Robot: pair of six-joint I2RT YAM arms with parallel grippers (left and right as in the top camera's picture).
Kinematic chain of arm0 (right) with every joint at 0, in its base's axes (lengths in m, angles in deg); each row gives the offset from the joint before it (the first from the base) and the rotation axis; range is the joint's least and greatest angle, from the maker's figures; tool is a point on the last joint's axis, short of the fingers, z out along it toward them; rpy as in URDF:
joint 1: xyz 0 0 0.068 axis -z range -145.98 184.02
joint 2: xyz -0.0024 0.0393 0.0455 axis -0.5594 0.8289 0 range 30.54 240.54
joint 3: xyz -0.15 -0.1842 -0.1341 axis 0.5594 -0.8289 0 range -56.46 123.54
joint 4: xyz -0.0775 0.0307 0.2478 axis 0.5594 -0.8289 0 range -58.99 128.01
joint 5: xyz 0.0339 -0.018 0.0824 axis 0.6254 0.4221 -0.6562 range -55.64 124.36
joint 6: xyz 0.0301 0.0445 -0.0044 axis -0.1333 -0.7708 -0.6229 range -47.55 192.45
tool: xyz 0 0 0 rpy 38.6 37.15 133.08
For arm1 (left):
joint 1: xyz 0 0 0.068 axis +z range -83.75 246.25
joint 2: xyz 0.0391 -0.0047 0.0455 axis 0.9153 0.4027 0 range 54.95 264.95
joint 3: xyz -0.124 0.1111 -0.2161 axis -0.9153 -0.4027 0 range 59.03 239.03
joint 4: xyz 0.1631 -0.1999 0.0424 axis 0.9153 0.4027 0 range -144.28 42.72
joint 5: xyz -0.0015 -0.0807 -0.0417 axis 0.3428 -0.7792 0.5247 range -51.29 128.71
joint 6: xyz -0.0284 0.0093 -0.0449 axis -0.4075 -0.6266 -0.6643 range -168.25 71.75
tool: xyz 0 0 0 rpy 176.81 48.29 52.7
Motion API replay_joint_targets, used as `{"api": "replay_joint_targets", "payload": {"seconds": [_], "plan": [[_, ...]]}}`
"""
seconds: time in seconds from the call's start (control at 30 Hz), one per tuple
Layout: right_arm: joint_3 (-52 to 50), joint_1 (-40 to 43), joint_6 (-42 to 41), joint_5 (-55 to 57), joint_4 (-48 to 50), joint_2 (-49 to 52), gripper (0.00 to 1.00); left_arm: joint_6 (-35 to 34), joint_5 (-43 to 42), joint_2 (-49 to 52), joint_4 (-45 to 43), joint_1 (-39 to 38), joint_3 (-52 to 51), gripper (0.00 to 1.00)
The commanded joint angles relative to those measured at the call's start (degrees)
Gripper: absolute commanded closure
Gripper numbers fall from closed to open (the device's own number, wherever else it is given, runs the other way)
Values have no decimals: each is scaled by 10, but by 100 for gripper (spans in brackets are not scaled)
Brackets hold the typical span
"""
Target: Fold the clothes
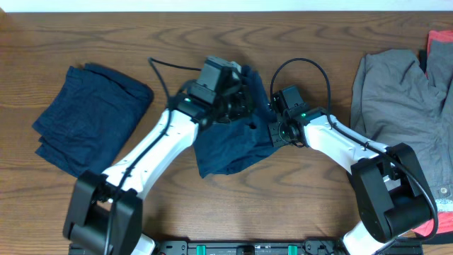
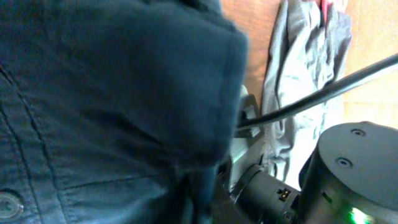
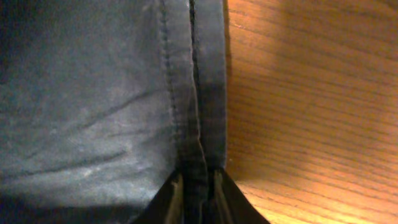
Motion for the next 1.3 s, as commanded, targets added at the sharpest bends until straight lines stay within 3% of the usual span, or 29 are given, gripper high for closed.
{"api": "replay_joint_targets", "payload": {"seconds": [0.0,0.07,0.13,0.33,0.6,0.73,1.0,1.27], "plan": [[-27,-2,-21,-6,-12,22,75,-12,-3,9,-10,-5,18,60],[-24,1,-26,-6,-20,19,67,-10,-3,8,-11,3,18,41],[-17,7,-37,2,-37,8,62,-3,-4,3,-11,20,18,36],[46,50,-60,37,-112,-91,60,40,17,-3,-15,97,18,36],[105,31,18,-170,-123,-201,60,100,176,10,-19,139,18,35],[95,-13,18,-216,-133,-192,60,136,203,43,-36,139,18,35],[54,-92,-12,-211,-130,-142,60,139,239,134,-50,141,18,35],[11,-101,-56,-144,-99,-47,62,139,239,184,38,145,18,35]]}}
